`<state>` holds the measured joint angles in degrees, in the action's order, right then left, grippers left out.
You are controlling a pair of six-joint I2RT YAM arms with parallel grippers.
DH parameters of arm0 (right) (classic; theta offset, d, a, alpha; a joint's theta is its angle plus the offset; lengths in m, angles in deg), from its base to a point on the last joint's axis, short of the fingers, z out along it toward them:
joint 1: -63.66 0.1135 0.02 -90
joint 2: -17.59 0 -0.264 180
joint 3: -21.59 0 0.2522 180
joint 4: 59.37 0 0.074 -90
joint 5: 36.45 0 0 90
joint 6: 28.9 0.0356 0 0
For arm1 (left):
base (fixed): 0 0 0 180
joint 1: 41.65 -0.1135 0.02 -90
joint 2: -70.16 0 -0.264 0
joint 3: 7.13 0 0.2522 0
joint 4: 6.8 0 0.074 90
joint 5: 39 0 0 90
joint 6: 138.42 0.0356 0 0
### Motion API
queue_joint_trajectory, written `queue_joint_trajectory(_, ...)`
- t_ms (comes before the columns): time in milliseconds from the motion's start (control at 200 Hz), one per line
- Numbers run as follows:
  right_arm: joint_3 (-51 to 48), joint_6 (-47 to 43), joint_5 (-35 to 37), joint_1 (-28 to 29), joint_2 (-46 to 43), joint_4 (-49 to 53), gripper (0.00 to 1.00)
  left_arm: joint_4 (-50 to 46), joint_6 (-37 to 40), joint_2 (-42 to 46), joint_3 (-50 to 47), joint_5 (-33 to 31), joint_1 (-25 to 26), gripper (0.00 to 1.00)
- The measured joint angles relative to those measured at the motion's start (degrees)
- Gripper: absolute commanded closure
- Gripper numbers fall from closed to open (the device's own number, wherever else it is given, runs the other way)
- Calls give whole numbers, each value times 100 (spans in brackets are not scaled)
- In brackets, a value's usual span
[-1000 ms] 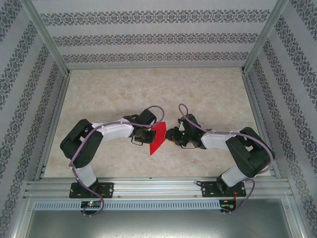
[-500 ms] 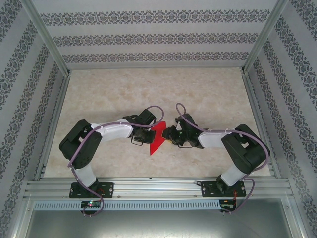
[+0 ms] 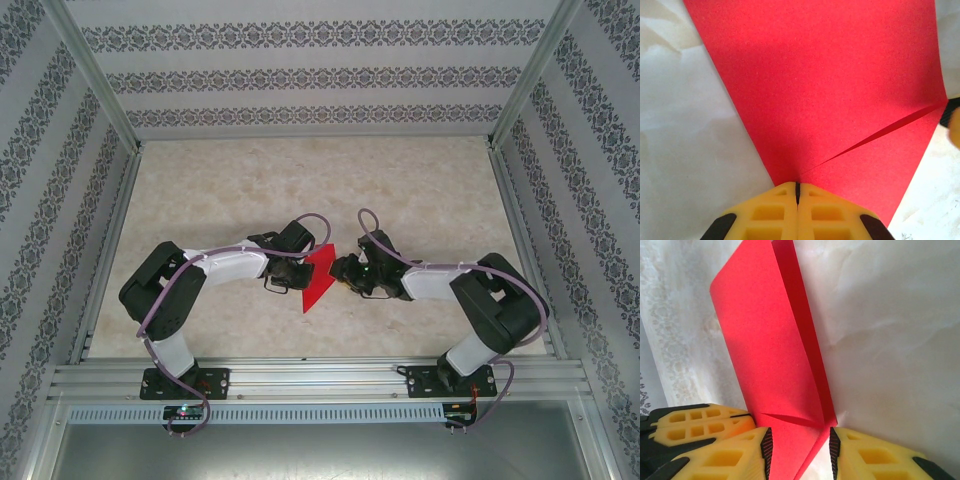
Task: Fold a paper plane with a square sheet of paper (pick it up from the middle)
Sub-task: Fourth fold the wing at the center of the table.
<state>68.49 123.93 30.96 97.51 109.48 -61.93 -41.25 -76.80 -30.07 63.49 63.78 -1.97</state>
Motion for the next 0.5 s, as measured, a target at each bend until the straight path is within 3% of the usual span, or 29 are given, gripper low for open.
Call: queue_joint_trajectory(500, 227, -177, -372, 92, 284, -420, 73, 37, -2, 520, -229, -136, 0, 89)
